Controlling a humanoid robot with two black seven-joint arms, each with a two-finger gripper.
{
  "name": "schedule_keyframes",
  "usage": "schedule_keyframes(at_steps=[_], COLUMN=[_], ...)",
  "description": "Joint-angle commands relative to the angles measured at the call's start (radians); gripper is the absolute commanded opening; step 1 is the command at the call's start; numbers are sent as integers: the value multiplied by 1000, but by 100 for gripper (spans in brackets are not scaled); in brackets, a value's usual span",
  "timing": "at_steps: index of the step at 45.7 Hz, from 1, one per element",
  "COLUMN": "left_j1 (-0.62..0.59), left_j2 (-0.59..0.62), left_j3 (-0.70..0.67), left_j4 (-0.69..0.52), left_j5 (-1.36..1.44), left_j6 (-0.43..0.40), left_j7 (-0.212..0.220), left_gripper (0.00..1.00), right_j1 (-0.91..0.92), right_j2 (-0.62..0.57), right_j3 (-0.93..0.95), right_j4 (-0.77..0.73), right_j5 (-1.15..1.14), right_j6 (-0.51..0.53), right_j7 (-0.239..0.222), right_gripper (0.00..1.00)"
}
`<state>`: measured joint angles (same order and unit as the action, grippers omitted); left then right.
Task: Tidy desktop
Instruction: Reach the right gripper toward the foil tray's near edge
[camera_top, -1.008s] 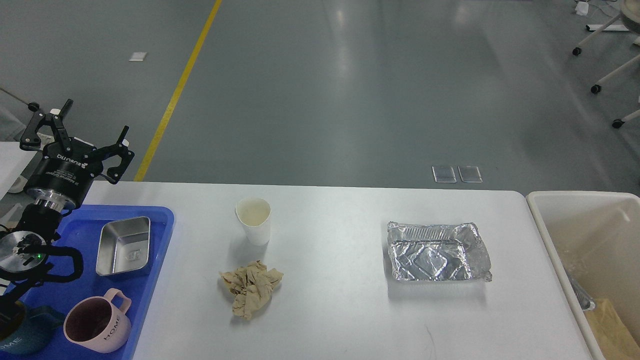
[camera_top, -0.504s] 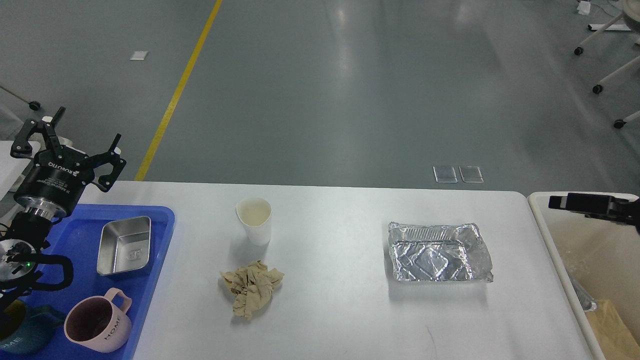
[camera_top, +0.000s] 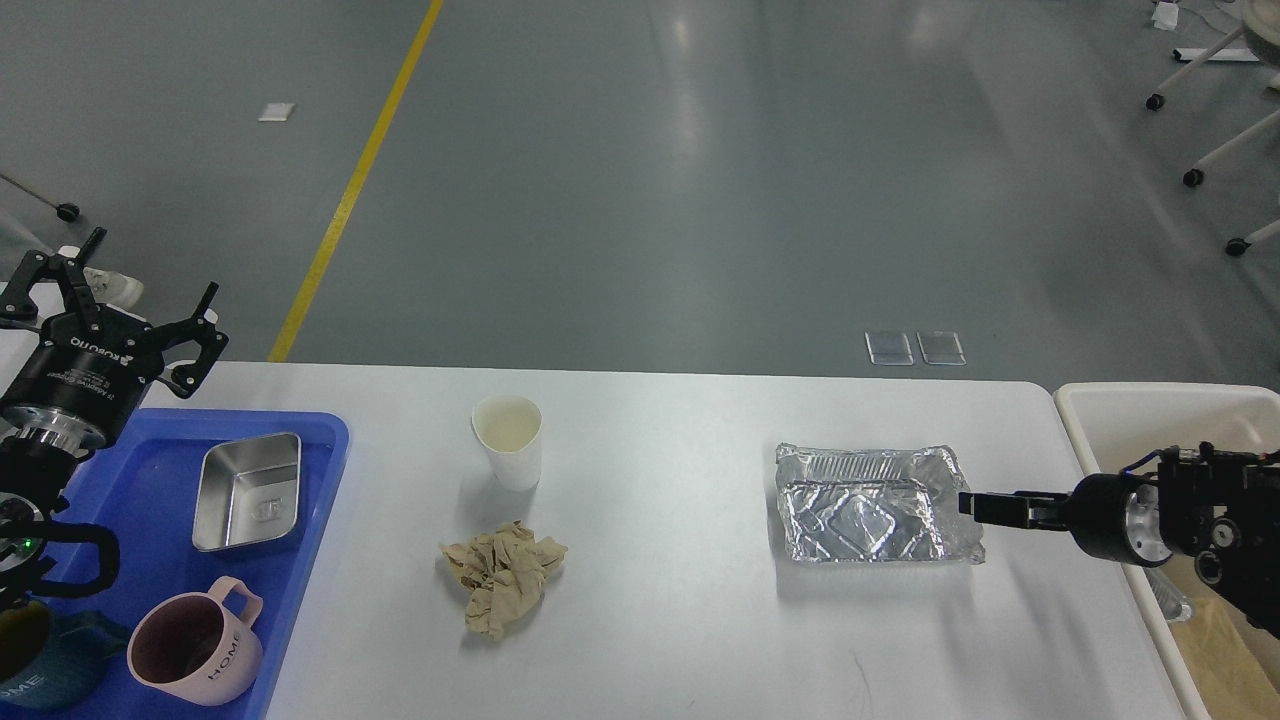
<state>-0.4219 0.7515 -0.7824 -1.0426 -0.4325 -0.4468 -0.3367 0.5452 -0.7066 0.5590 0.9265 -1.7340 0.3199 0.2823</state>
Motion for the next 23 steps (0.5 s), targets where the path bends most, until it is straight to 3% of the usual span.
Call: schedule_keyframes(at_steps=[1,14,18,21,23], left_j1=[3,6,6,6,6], left_j2=[2,2,2,2,2], left_j3=[0,-1,-1,-1,-3], left_j4=[-1,1,1,1,1], left_j5=[0,0,0,0,0], left_j6=[0,0,0,0,0], left_j7=[-1,1,1,1,-1], left_gripper=[96,96,96,96,96], right_j1=[31,61,61,61,61], right_j2=[78,164,190,197,202], right_j3=[-63,-137,-137,-137,-137], right_j4=[-107,-227,-261,-267,-273], right_j5=[-55,-67,-67,-64,-64], right_j6=[-85,-168,-174,-174,-174], right_j7=[-2,-2,-2,-2,-2], right_gripper=[100,99,78,73,64])
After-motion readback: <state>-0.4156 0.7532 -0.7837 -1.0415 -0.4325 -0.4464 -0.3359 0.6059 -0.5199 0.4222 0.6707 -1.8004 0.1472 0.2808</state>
